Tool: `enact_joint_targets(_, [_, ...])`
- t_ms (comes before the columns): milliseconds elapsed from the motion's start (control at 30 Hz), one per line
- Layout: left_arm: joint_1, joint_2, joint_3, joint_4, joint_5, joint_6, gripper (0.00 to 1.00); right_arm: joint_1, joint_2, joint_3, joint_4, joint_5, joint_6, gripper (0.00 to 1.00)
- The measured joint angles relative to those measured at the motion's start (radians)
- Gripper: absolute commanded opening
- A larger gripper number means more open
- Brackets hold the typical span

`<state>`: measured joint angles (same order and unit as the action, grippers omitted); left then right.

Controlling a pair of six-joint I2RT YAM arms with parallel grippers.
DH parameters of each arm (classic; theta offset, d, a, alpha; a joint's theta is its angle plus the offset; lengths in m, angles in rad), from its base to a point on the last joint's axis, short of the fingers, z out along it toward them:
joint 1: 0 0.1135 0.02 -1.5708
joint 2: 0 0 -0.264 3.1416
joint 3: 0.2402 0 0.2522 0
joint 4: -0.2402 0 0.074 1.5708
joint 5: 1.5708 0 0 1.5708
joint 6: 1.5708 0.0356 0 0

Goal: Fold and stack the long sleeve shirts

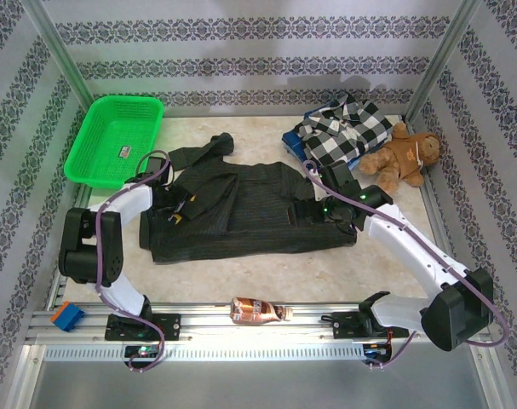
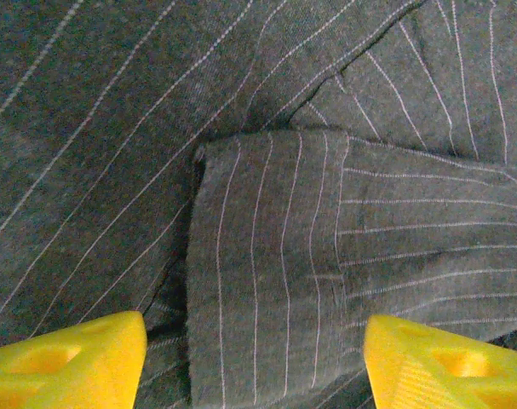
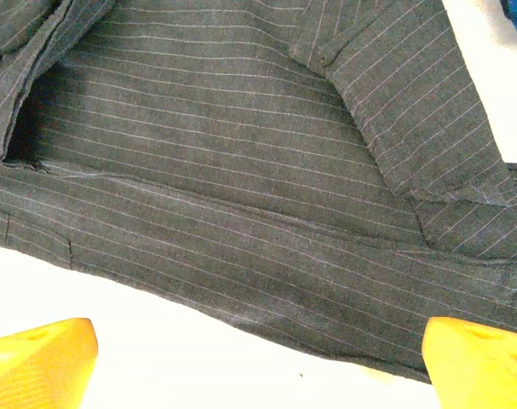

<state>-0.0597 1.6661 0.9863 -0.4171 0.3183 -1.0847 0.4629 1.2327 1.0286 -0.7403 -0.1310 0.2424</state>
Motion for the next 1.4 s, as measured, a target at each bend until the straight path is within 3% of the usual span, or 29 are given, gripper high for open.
enact_joint_targets(100, [-0.002, 0.031, 0.000, 0.034, 0.000, -0.024, 0.55, 0.000, 0.000, -0.003, 0.000, -0.006, 0.000, 0.98])
enact_joint_targets(333, [-0.009, 0.050, 0.000, 0.088, 0.002, -0.072, 0.09, 0.000, 0.000, -0.003, 0.013, -0.017, 0.000, 0.98])
enact_joint_targets(400, [-0.013, 0.046, 0.000, 0.096, -0.001, -0.079, 0.05, 0.000, 0.000, -0.003, 0.018, -0.017, 0.000, 0.98])
enact_joint_targets(700, [-0.074, -0.158, -0.040, 0.154, -0.027, -0.150, 0.01, 0.000, 0.046, 0.006, 0.037, -0.018, -0.006, 0.98])
enact_joint_targets(933, [-0.248, -0.322, -0.126, 0.224, -0.092, -0.299, 0.02, -0.022, 0.124, 0.053, 0.046, -0.034, -0.007, 0.98])
enact_joint_targets(1167, [-0.438, -0.344, -0.082, 0.224, -0.198, -0.354, 0.02, -0.100, 0.178, 0.089, 0.062, -0.073, -0.007, 0.98])
enact_joint_targets(1267, [-0.464, -0.355, -0.051, 0.224, -0.241, -0.359, 0.04, -0.129, 0.179, 0.089, 0.064, -0.093, -0.008, 0.98])
enact_joint_targets(1400, [-0.429, -0.333, 0.036, 0.219, -0.259, -0.324, 0.04, -0.152, 0.178, 0.089, 0.064, -0.115, -0.010, 0.98])
